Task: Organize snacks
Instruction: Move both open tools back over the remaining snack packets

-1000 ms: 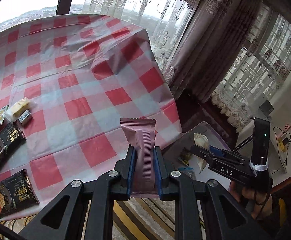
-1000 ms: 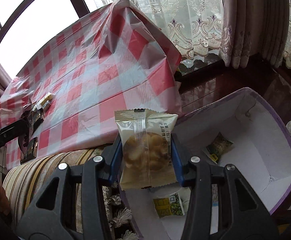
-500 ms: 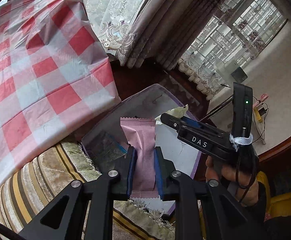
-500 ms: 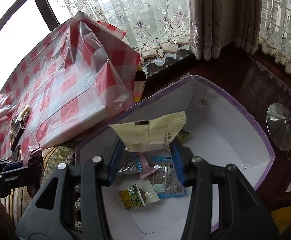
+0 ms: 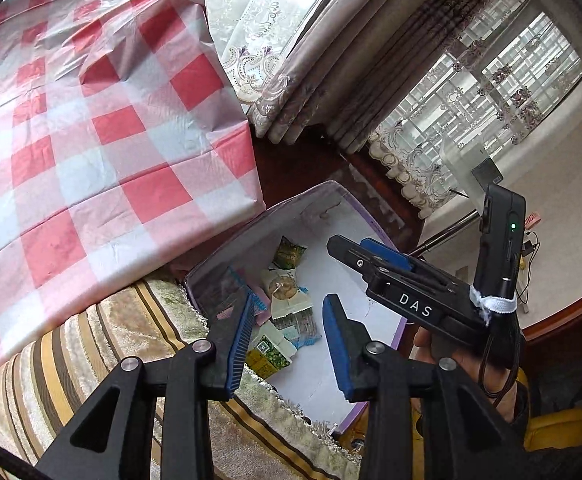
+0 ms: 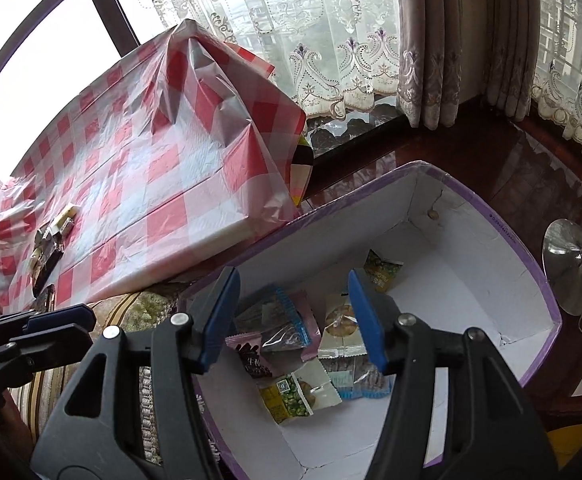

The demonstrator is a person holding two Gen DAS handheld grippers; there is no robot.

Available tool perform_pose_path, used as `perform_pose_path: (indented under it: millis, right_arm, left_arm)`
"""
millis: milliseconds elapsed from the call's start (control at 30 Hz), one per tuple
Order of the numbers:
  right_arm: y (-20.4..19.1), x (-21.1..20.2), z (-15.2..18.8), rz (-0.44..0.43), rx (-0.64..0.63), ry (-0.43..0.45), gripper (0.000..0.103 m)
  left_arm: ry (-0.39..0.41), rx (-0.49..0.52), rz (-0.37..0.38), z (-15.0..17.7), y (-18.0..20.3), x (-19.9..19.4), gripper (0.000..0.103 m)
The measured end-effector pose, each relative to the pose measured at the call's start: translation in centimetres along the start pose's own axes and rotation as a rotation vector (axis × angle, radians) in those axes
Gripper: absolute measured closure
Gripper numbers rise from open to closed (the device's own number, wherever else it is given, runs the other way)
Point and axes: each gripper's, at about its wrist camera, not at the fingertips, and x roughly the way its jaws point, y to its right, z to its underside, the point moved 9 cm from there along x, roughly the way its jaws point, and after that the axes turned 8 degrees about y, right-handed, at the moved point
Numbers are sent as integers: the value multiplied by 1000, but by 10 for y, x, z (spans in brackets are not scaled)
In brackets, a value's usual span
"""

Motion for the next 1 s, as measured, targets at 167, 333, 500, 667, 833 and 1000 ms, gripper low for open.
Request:
perform_pose_path:
  millis: [167, 333, 500, 667, 833, 1000]
  right_arm:
    - [-31, -1, -1, -30, -59, -13, 43]
    - [-84, 0, 6, -90, -149, -41, 43]
    - [-143, 3, 20, -162, -247, -75, 40]
    - [-193, 9, 34, -210, -346, -111, 33]
    - [-221, 15, 42, -233, -411, -139, 32]
    - [-242, 26, 50, -244, -454, -176, 31]
  left_arm:
    - [57, -13, -58, -8, -22, -18, 66]
    - [105, -65, -106, -10, -54, -43, 65]
    - [143, -150, -138, -4, -92, -75, 65]
    - [171, -237, -157, 11, -133, -112, 53]
    - [167, -292, -201, 28, -182, -146, 41]
    - [100, -273, -269, 47, -233, -163, 34]
